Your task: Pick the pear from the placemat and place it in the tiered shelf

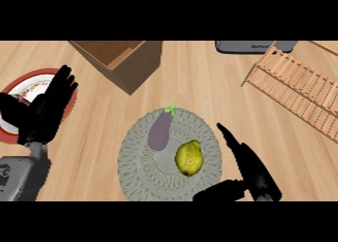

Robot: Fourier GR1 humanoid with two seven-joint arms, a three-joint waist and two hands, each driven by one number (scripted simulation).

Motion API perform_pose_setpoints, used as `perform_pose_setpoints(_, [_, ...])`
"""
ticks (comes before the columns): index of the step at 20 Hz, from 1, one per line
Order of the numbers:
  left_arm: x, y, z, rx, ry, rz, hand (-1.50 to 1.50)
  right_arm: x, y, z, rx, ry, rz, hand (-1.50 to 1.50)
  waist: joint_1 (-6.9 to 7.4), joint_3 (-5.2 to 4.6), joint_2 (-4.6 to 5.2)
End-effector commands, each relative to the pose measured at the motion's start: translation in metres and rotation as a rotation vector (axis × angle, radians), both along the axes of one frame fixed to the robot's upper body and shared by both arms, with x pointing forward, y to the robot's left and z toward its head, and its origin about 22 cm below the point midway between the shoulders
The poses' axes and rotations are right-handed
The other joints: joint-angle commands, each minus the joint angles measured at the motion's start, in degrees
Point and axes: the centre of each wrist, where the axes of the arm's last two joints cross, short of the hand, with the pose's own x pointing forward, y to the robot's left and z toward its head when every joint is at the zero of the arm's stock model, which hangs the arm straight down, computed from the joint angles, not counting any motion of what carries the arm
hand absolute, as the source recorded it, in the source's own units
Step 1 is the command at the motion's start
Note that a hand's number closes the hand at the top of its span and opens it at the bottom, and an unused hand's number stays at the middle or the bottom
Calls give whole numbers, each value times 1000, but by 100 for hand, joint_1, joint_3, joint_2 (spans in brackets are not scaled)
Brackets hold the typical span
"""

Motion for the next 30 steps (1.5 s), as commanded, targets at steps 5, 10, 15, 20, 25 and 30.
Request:
perform_pose_setpoints(5, [-19,9,-23,-10,-2,-14,0,12,35,-12,20,-2,-10,-150,23,-2,1])
perform_pose_setpoints(10, [6,16,-2,6,-7,9,0,13,25,-34,32,19,5,-150,-5,-1,1])
perform_pose_setpoints(15, [-1,16,14,0,-5,-3,0,34,24,-55,61,30,13,-150,14,0,3])
perform_pose_setpoints(20, [-5,-5,-4,6,-7,4,0,34,44,-55,89,51,59,150,22,0,4])
perform_pose_setpoints(25, [9,-5,-11,7,3,-8,0,31,57,-82,-40,-66,76,150,9,0,15])
perform_pose_setpoints(30, [-17,5,10,7,-10,-10,0,42,67,-64,-47,-142,-17,150,51,1,-1])
